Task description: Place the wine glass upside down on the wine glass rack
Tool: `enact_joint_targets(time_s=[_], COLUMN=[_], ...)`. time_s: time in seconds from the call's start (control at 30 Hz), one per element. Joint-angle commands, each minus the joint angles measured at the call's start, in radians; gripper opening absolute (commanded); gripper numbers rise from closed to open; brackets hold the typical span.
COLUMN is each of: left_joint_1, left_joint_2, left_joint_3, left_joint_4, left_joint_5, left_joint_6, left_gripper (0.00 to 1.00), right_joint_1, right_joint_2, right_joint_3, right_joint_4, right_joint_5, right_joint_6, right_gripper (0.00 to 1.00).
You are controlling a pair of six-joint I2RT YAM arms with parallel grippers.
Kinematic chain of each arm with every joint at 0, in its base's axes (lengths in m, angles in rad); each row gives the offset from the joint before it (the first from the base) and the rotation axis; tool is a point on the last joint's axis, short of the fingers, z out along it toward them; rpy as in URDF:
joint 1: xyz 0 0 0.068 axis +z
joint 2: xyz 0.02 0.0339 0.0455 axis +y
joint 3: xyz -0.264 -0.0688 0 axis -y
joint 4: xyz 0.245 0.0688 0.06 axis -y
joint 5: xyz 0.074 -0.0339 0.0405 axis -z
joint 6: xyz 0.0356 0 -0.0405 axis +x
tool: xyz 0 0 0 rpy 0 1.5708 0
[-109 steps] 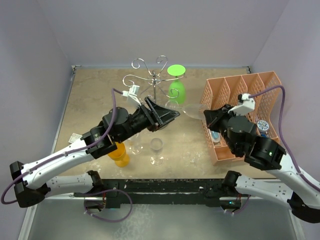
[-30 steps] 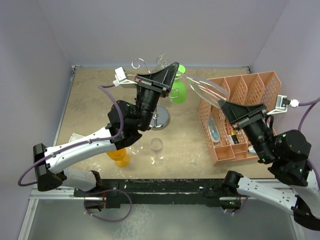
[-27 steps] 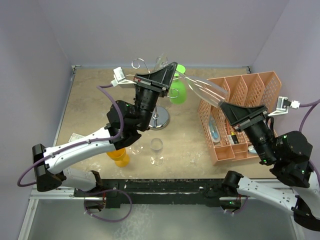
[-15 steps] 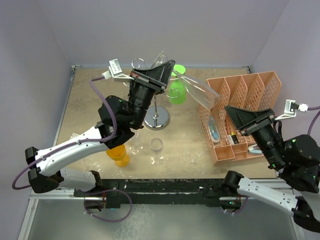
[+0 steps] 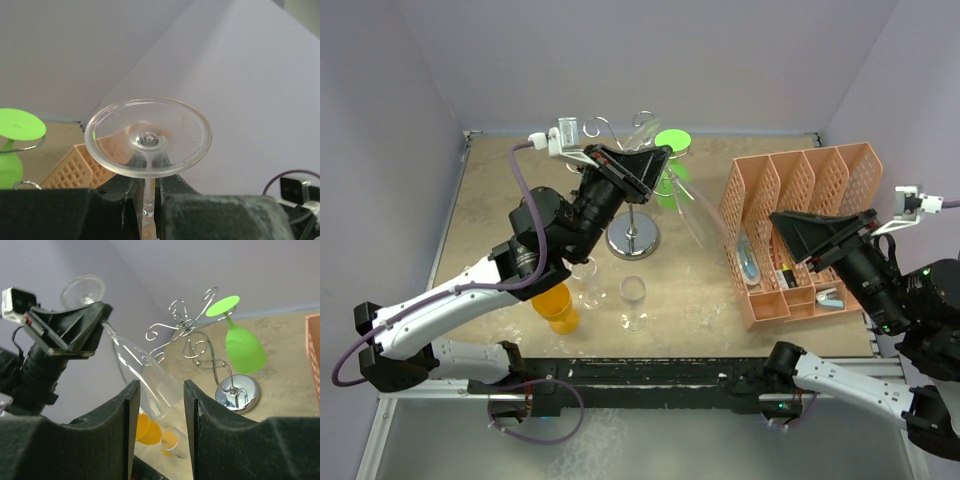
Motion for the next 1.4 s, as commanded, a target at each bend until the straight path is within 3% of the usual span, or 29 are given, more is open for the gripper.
enact_joint_targets(time_s=[0.0,0.2,0.4,0.7,0.97,1.1,1.37], left_joint_1=[0.003,0.001,0.002,0.002,0.0,0.001,0.0], left_joint_2=[-0.064,-0.118,-0.16,-0.157,-0.143,-0.144,-0.135], left_joint_3=[0.032,-0.057,-0.144,-0.198,-0.196,-0.21,-0.224], left_joint_4=[-0.131,-0.19,-0.151,-0.089,-0.047,-0.027,0.018], left_joint_5=[0.134,0.293,0.438,0.57,0.656,0.661,0.685], left_joint_6=[0.099,0.205,0.279,0.356,0.342,0.336,0.325], left_gripper=[0.0,0.0,0.0,0.0,0.0,0.0,0.0], right_joint_1=[0.005,0.005,0.005,0.005,0.005,0.005,0.005], right_joint_2=[0.037,0.116,0.091,0.112,0.141,0.139,0.158], right_joint_3=[-0.005,-0.075,-0.259,-0.361,-0.397,-0.429,-0.462], right_joint_4=[0.135,0.236,0.453,0.601,0.654,0.699,0.716], right_joint_5=[-0.242,-0.367,-0.458,-0.559,-0.532,-0.542,-0.513], right_joint_6=[-0.198,-0.278,-0.285,-0.287,-0.296,-0.268,-0.237], right_gripper=[0.44,0.52,0.53,0.55,0.47,0.38,0.39])
